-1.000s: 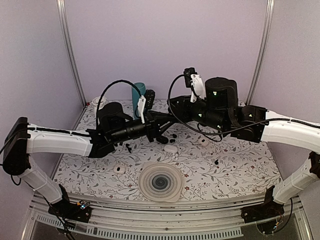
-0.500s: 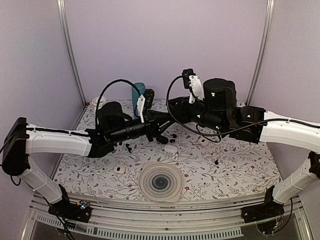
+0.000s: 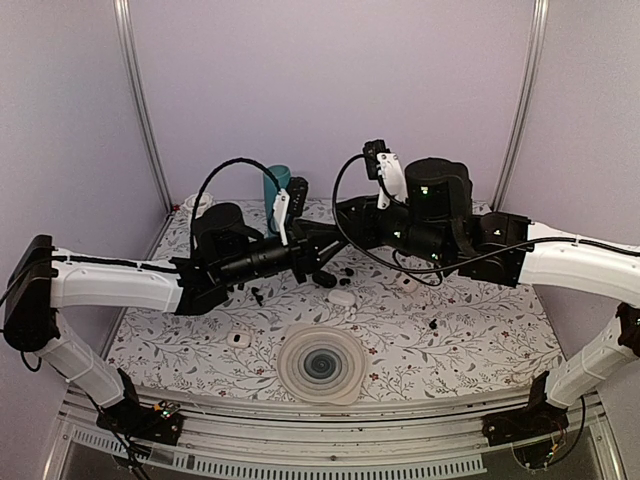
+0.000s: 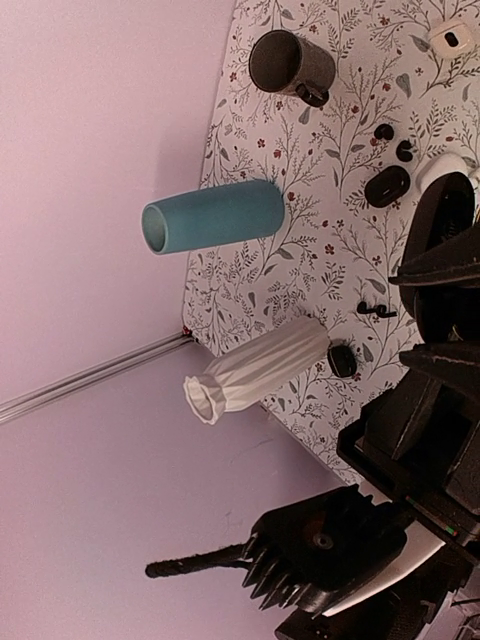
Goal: Insert the wireless bluetooth earbuds into the charging case
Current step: Insert the left earbud into the left side groove of the charging case.
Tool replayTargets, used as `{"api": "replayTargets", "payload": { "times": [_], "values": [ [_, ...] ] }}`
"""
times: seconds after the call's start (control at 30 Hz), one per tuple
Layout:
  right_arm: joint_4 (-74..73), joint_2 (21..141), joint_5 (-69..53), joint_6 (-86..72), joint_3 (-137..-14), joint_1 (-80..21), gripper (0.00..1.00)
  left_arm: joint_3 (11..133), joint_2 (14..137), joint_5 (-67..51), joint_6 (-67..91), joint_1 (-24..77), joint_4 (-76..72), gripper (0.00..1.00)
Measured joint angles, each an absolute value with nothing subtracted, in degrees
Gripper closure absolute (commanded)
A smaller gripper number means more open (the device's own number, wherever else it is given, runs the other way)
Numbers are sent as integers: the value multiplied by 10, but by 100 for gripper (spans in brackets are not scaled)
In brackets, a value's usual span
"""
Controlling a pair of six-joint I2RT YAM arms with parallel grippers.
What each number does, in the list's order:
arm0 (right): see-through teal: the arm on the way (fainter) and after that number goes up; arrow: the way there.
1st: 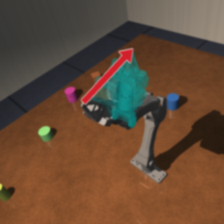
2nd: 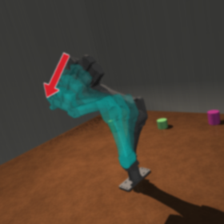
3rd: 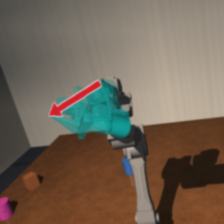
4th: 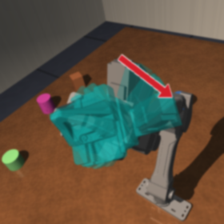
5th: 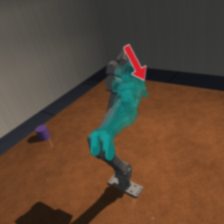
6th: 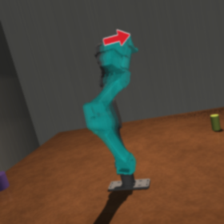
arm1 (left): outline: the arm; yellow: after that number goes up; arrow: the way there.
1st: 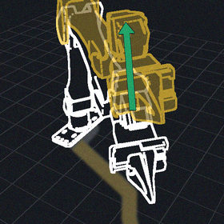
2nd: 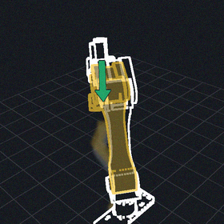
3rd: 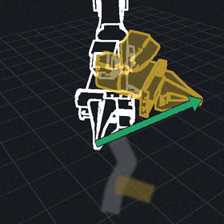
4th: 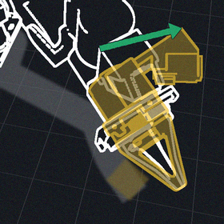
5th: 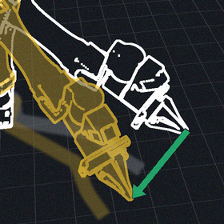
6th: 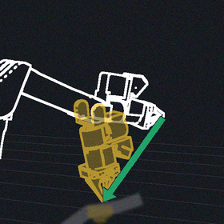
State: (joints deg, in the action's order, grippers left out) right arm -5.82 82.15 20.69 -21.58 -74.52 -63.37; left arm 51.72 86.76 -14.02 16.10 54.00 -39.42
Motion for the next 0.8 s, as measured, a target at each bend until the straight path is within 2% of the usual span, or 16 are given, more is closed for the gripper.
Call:
{"api": "replayTargets", "payload": {
  "times": [0.8],
  "values": [
    [-62,826,193,-216,-745,-634,84,517,867,-132,161,540,-395,100]
  ]
}}
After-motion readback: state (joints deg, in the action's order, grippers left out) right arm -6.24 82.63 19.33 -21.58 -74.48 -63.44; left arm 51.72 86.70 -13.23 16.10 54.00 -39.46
